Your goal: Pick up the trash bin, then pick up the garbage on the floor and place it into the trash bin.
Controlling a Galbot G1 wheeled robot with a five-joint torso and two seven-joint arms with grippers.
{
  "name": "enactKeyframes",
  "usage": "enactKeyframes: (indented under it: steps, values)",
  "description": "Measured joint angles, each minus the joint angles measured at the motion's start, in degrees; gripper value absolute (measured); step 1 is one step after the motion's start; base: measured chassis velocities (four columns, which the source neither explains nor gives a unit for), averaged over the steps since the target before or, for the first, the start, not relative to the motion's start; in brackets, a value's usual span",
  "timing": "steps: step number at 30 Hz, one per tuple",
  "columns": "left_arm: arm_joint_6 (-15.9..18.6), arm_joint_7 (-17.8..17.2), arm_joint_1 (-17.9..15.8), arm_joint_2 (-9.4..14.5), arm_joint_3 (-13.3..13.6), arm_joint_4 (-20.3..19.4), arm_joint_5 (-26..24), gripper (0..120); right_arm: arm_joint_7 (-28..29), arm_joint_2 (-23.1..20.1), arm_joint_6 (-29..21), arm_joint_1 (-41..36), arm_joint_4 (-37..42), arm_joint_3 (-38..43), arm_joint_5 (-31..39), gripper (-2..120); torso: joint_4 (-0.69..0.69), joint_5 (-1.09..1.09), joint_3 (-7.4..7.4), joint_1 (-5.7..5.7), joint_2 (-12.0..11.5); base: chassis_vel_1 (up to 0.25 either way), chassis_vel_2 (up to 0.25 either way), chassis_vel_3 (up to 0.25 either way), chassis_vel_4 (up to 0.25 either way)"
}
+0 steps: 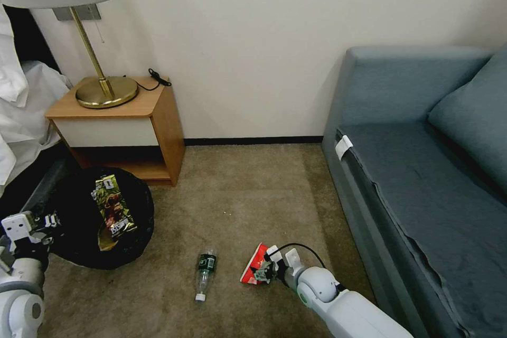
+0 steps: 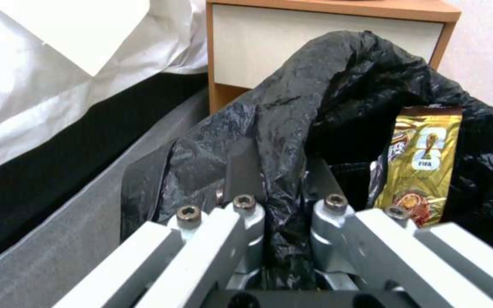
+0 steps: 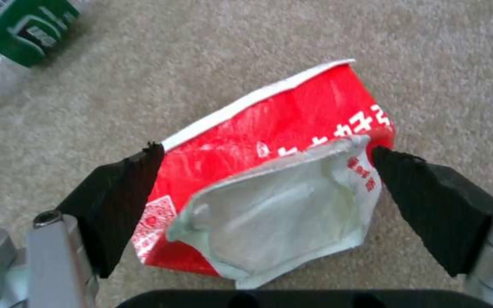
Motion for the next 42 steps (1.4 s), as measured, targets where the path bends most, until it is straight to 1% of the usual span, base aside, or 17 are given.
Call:
enactKeyframes:
  steps: [8,9,11,12,16,18,19,21,22,24,25,26,28,29,32,35,42]
  values:
    - [-0.1,0.0,-0.2,-0.5,0.5,0.1,0.4,5,-0.8,0.6,1.4,0.1,-2.7,-0.3,-1.3,90,0.0,0.0,0.0,0.0,0.0,0.0,0.0,0.0,0.0]
    - [-0.1,0.0,-0.2,-0.6,0.5,0.1,0.5,5,-1.3,0.6,1.9,0.1,-3.3,-0.4,-1.9,82,0.0,0.0,0.0,0.0,0.0,0.0,0.0,0.0,0.0]
    - [-0.1,0.0,-0.2,-0.6,0.5,0.2,0.5,5,-1.6,0.7,2.0,0.0,-3.6,-0.4,-2.0,81,0.0,0.0,0.0,0.0,0.0,0.0,0.0,0.0,0.0]
    - [-0.1,0.0,-0.2,-0.7,0.5,0.2,0.6,5,-2.1,0.8,2.1,0.0,-3.9,-0.5,-2.1,73,0.0,0.0,0.0,0.0,0.0,0.0,0.0,0.0,0.0]
    - [-0.1,0.0,-0.3,-0.9,0.5,0.2,0.7,5,-3.0,1.1,2.1,0.2,-4.5,-0.5,-2.2,64,0.0,0.01,0.0,0.0,0.0,0.0,0.0,0.0,0.0]
    - [-0.1,0.0,-0.3,-1.2,0.6,0.2,0.8,5,-3.7,1.1,2.1,0.5,-4.8,-0.5,-2.1,53,0.0,0.0,0.0,0.0,0.0,0.0,0.0,0.0,0.0]
    - [-0.1,0.0,-0.3,-1.2,0.6,0.2,0.8,5,-3.7,1.1,2.1,0.5,-4.8,-0.5,-2.1,53,0.0,0.0,0.0,0.0,0.0,0.0,0.0,0.0,0.0]
    - [-0.1,0.0,-0.3,-1.2,0.7,0.1,0.8,5,-4.1,1.1,2.1,0.6,-4.8,-0.5,-2.1,46,0.0,0.0,0.0,0.0,0.0,0.0,0.0,0.0,0.0]
    - [-0.1,0.0,-0.3,-1.2,0.7,0.1,0.8,5,-4.4,1.0,2.1,0.6,-4.8,-0.4,-2.1,39,0.0,0.0,0.0,0.0,0.0,0.0,0.0,0.0,0.0]
    - [-0.1,0.0,-0.3,-1.2,0.6,0.1,0.8,5,-4.5,0.9,2.1,0.5,-4.8,-0.4,-2.1,36,0.0,0.0,0.0,0.0,0.0,0.0,0.0,0.0,0.0]
    - [-0.1,0.0,-0.3,-1.2,0.6,0.1,0.8,5,-4.6,0.9,2.2,0.5,-4.8,-0.4,-2.1,28,0.0,0.0,0.0,0.0,0.0,0.0,0.0,0.0,0.0]
    - [-0.1,0.0,-0.3,-1.2,0.6,0.1,0.8,5,-4.6,0.9,2.2,0.5,-4.8,-0.4,-2.1,28,0.0,0.0,0.0,0.0,0.0,0.0,0.0,0.0,0.0]
    - [-0.1,0.0,-0.3,-1.3,0.7,0.1,0.9,5,-4.8,0.9,2.5,0.4,-4.9,-0.4,-2.2,18,0.0,0.0,0.0,0.0,0.0,0.0,0.0,0.0,0.0]
    - [-0.1,0.0,-0.3,-1.3,0.7,0.1,0.9,5,-4.8,0.9,2.5,0.4,-4.9,-0.4,-2.2,18,0.0,0.0,0.0,0.0,0.0,0.0,0.0,0.0,0.0]
    - [-0.2,0.0,-0.1,-1.7,0.8,0.1,1.0,5,-4.8,1.1,2.9,0.3,-5.3,-0.3,-2.5,4,0.0,0.0,0.0,0.0,0.0,0.0,0.0,0.0,0.0]
    - [-0.2,0.0,-0.1,-1.9,0.8,0.0,1.0,5,-4.9,1.2,3.2,0.2,-5.4,-0.3,-2.8,0,0.0,0.0,0.0,0.0,0.0,0.0,0.0,0.0,0.0]
    - [-0.2,0.0,0.0,-1.9,0.7,-0.1,1.0,5,-5.0,1.1,3.6,0.0,-5.4,-0.2,-2.9,0,0.0,0.0,0.0,0.0,0.0,0.0,0.0,0.0,0.0]
